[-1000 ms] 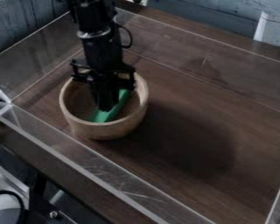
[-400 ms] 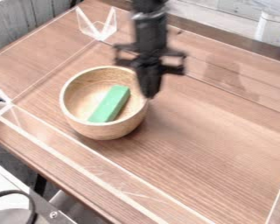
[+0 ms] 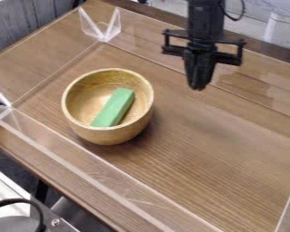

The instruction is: Remove the green block from inside the brown bowl and put it on the table

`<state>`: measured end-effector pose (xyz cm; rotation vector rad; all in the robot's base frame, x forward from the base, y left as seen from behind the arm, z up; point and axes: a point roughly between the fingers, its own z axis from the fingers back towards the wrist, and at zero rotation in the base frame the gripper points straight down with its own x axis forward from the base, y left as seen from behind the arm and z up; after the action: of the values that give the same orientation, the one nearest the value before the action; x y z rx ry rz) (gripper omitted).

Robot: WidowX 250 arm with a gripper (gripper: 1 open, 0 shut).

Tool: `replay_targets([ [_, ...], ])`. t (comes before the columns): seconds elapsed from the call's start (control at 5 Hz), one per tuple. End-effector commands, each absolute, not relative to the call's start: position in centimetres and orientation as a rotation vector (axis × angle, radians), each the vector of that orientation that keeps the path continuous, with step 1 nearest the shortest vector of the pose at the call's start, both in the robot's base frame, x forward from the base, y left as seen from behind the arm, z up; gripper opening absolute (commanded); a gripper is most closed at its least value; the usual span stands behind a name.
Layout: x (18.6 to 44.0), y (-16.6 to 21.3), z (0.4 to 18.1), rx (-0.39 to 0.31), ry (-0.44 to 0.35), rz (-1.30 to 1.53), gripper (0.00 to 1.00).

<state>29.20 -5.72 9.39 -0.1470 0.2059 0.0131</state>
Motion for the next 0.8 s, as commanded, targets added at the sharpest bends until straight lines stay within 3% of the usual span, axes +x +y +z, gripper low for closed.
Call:
replay_targets([
  [0.0,29.5,-6.1,10.1,-0.133,0.159,0.008,0.0],
  [0.6,29.5,-5.9,8.7,-0.114,0.156,0.035,0.0],
])
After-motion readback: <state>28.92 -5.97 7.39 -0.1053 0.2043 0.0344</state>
